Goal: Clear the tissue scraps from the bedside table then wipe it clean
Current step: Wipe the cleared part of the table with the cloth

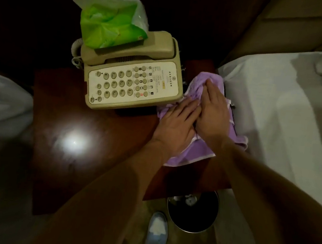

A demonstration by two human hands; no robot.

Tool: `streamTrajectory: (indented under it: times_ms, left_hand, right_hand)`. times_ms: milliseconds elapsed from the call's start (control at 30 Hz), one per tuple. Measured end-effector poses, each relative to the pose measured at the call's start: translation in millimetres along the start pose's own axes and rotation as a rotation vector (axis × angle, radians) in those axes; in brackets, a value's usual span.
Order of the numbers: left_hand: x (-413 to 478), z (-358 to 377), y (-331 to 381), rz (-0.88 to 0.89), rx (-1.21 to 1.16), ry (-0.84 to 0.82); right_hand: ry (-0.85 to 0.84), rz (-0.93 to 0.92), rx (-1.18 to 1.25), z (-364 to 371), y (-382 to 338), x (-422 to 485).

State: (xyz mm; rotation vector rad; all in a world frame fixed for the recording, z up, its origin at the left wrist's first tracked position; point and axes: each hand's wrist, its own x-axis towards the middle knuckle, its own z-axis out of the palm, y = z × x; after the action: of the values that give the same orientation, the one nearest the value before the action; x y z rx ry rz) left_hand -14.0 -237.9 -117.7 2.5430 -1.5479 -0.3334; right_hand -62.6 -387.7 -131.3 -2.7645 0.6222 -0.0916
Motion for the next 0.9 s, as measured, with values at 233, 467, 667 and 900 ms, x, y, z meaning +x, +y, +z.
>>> streamTrajectory:
  times_ms: [233,467,667,900]
  left_hand:
    - [-78,20,18,0.130,0.063,-0.040]
    - [-158,13,-9,0.254,0.100,0.007]
    - [-224,11,-79,0.095,-0.014,-0.018]
    - [-266,-3,-162,-0.225,0.017,0.085]
  right_hand:
    - [-0.054,0.172,0.076,1,-25,-104]
    - [-0.091,0.120,0.096,20,-82,-168]
    - [-0.132,-0.125,0.069,43,-162,-152]
    - [-0.279,-0.411,0.013,73,-266,-71]
